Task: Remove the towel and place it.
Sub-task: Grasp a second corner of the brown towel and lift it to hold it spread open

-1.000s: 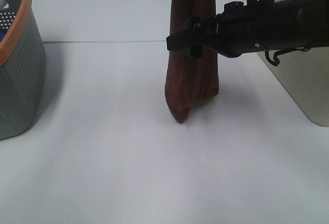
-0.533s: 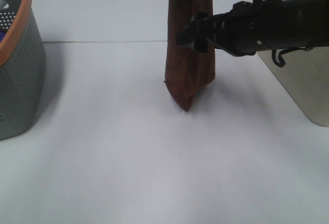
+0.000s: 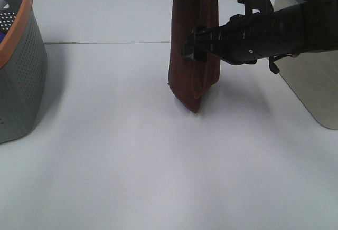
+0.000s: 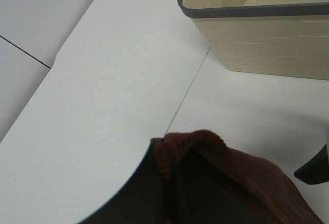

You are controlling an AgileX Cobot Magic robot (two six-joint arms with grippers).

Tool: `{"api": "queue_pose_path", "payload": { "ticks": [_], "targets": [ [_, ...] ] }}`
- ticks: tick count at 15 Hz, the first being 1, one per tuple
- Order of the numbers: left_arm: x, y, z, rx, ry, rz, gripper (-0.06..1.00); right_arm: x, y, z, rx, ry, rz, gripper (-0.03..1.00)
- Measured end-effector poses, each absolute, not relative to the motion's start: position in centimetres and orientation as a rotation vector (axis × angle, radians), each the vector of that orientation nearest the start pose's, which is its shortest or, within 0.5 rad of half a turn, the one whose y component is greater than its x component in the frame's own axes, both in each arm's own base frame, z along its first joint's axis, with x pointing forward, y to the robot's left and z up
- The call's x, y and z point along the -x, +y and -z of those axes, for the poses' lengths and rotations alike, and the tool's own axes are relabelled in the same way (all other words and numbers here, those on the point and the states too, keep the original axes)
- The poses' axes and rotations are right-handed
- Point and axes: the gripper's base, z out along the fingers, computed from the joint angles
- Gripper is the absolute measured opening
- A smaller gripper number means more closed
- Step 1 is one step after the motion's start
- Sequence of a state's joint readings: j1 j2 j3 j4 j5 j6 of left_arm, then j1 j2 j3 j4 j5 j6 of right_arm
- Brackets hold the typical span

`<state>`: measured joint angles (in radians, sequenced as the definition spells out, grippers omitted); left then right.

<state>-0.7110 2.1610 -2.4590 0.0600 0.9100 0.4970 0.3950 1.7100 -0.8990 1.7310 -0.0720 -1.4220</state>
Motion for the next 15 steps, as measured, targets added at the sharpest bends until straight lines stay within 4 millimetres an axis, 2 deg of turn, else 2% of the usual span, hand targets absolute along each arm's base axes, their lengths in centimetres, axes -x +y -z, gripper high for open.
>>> {"api": "queue_pose_path", "payload": {
  "ticks": [3, 5, 15],
  "targets": [
    [-37.6, -31.7, -40.5, -1.199, 1.716, 0.037, 0.00, -31.8, 11.7, -17.7, 0.109, 2.343, -0.127, 0.71],
    [-37.7, -31.7, -40.5, -1.200, 1.715, 0.031, 0.00, -31.0, 11.3, -16.7, 0.131, 2.380, -0.098, 0.68],
    [-37.7, -31.6, -40.5, -1.200, 1.715, 0.029, 0.00, -30.5, 11.7, -15.8, 0.216, 2.404, -0.139, 0.33]
  ]
}}
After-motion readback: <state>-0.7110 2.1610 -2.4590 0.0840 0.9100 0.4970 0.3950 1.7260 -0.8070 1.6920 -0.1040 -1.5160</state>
